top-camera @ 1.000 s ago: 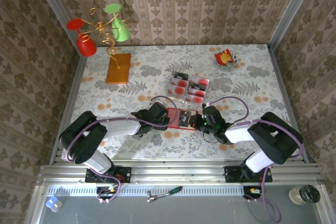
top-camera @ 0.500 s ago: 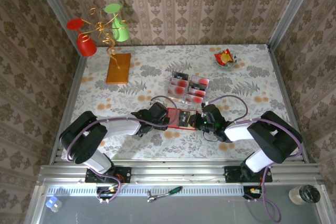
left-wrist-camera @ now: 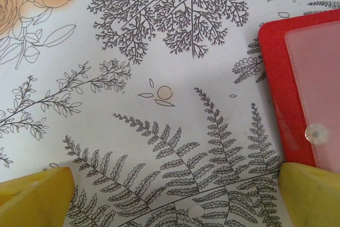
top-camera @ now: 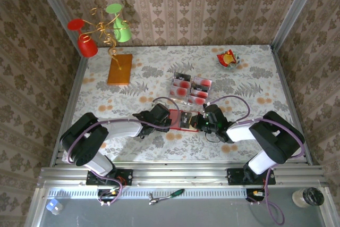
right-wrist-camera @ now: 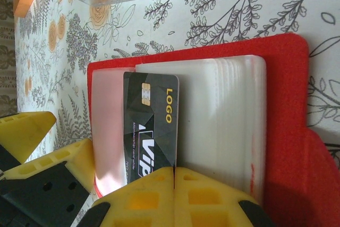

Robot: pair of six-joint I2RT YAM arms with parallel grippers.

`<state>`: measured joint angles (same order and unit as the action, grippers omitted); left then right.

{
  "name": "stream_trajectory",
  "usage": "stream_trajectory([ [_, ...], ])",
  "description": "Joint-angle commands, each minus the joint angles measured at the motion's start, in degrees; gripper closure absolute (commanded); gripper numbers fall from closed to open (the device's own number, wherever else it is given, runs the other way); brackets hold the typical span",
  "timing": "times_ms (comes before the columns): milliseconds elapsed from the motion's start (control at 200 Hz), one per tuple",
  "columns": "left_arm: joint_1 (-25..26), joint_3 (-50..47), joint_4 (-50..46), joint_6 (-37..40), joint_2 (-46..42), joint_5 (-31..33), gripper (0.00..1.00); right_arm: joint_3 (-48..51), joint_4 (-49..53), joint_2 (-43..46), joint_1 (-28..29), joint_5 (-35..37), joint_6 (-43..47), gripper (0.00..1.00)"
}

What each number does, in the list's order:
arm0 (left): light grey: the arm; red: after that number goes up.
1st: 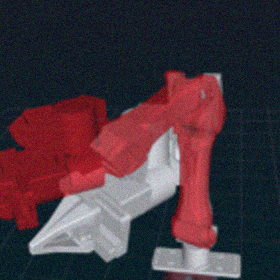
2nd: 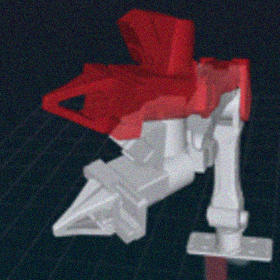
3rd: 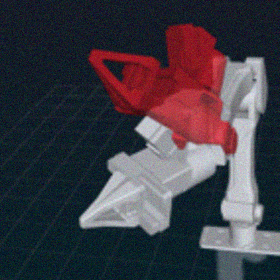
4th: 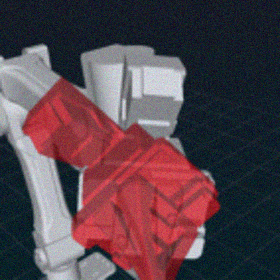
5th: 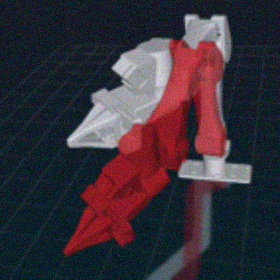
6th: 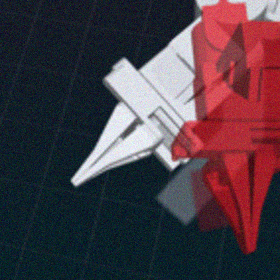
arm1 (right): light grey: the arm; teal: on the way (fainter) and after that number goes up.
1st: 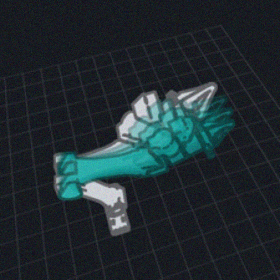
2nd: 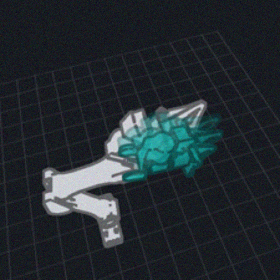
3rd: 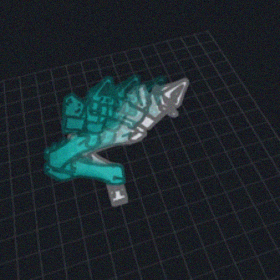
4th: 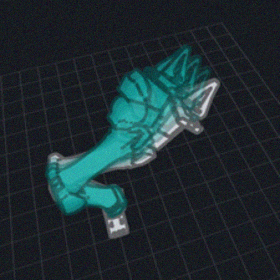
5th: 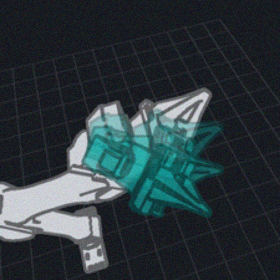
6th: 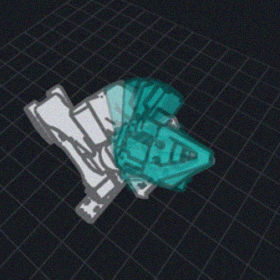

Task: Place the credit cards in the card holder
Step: Insert the credit card into the card slot.

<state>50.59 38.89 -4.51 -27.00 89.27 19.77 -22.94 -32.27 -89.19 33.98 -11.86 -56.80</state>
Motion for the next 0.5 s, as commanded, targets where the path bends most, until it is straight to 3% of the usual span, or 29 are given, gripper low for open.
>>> stream_trajectory([
  [0,0.30,1.15,-1.73,-0.44,0.80,0.80,0.00,0.91,8.36,0.79,-0.31,0.19,0.20,1.00],
  [500,0.33,0.92,-1.41,-0.64,0.65,0.75,0.00,-4.37,17.94,1.67,-0.76,-1.47,1.59,1.00],
])
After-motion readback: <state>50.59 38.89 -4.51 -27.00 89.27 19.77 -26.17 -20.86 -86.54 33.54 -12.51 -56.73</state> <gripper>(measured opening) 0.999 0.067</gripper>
